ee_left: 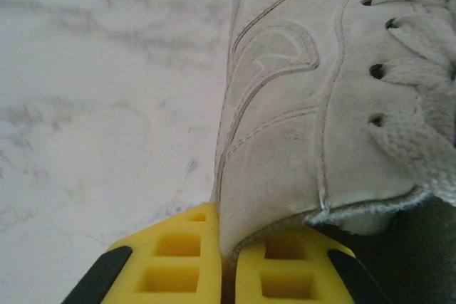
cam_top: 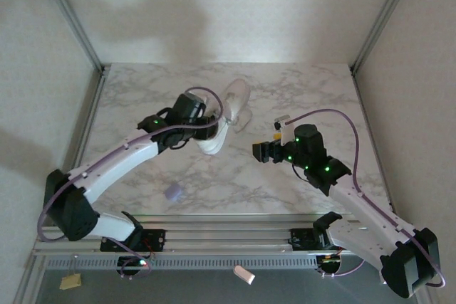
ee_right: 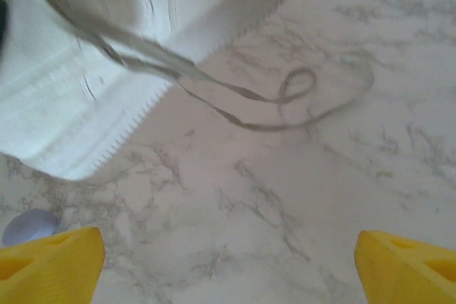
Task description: Tie the shoes
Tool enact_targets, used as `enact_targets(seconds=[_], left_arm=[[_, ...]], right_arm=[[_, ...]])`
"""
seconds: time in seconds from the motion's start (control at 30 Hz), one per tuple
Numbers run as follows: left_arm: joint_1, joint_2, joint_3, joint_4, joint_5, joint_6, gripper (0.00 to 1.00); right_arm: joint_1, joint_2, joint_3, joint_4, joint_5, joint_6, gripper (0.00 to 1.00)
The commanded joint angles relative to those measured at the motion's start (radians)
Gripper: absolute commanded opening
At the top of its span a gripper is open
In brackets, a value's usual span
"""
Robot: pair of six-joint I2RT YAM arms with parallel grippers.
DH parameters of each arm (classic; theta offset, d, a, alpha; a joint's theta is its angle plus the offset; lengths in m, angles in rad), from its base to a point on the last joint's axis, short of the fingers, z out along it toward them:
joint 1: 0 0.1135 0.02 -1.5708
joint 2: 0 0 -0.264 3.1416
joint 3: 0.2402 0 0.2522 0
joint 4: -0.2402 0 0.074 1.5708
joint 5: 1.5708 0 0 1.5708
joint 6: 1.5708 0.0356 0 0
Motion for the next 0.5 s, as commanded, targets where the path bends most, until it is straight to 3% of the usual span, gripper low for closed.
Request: enact_targets(seconds=[0.0,0.17,0.33,0.47], left_arm=[[-0.007,-0.084,0.104,-0.02,-0.049,0.004,0.0],[-0.007,-0.099,0.237,-0.101,-0.088,0.042,0.0],[-0.008,-0.083,0.359,-0.167,-0.108,0.074,0.0],[-0.007,-0.069,0.431,-0.196,-0.118,0.089,0.0]], right_arm=[[-0.006,-0.014,-0.036,0.19,-0.059,-0.098,0.92],[-0.006,0.044,-0.027,0.321,-0.165,-0.158,0.91],[0.002,0.122,-0.035,0.536,-0.37,-0.179,0.79],[0.055,0.201,-0.032,0.691,-0.394,-0.174,0.77]])
